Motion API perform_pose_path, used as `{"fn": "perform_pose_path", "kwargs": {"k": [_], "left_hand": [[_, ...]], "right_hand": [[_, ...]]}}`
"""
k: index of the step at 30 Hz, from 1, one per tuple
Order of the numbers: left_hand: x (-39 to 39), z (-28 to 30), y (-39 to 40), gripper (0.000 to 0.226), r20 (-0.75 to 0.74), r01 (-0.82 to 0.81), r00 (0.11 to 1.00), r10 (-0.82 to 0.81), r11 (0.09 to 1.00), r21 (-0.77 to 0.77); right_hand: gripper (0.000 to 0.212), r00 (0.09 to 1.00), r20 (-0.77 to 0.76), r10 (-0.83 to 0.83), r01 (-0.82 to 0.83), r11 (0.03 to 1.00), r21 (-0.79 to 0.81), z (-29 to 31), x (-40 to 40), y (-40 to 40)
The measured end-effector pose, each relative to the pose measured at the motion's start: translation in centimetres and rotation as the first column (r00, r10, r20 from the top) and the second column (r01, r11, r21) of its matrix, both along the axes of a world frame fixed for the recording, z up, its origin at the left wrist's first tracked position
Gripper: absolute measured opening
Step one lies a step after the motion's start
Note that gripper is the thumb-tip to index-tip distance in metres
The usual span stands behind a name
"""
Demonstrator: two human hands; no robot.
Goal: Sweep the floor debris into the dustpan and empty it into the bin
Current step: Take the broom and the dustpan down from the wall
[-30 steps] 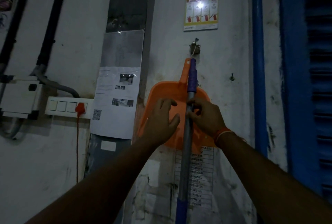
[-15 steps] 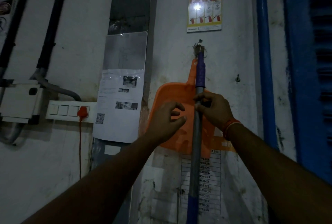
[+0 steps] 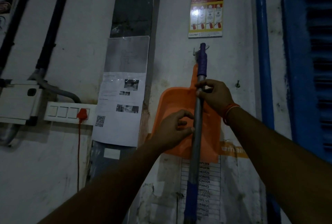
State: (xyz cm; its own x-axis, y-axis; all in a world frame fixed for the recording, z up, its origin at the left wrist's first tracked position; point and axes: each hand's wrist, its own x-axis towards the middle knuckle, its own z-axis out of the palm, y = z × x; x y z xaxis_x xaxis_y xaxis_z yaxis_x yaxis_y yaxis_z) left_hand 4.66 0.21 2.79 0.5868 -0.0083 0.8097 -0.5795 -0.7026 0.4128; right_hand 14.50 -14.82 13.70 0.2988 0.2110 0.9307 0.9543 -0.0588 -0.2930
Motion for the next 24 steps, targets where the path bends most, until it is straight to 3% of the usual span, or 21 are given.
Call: {"fn": "perform_pose_path", "kwargs": {"k": [8, 11, 15, 20, 24], "left_hand": [[0.1, 0.0, 0.1, 0.037, -0.008, 0.151, 0.989, -0.151, 0.988, -0.041], [0.1, -0.2, -0.4, 0.044, -0.074, 0.219, 0.973, -0.221, 0.975, -0.036], [0.8, -0.5, -1.5, 0.046, -0.055, 0.156, 0.987, -0.154, 0.987, 0.031], [1.3, -0.2, -1.7, 0.044, 0.024, 0.168, 0.986, -0.167, 0.985, -0.030], [0.8, 0.6, -1.5, 0.042, 0.021, 0.203, 0.979, -0.202, 0.975, -0.089]], "right_hand": [[0.030, 0.996, 0.003, 0.088, -0.088, 0.996, 0.029, 1.9, -0.3, -1.0], [0.028, 0.993, -0.008, 0.117, -0.117, 0.992, 0.040, 2.0, -0.5, -1.2], [0.027, 0.985, -0.014, 0.173, -0.173, 0.984, 0.040, 2.0, -1.3, -1.1], [0.041, 0.949, -0.085, 0.302, -0.302, 0.953, 0.017, 1.4, -2.5, -2.4], [0.040, 0.944, -0.097, 0.314, -0.304, 0.947, 0.107, -1.6, -3.1, -4.4]]}}
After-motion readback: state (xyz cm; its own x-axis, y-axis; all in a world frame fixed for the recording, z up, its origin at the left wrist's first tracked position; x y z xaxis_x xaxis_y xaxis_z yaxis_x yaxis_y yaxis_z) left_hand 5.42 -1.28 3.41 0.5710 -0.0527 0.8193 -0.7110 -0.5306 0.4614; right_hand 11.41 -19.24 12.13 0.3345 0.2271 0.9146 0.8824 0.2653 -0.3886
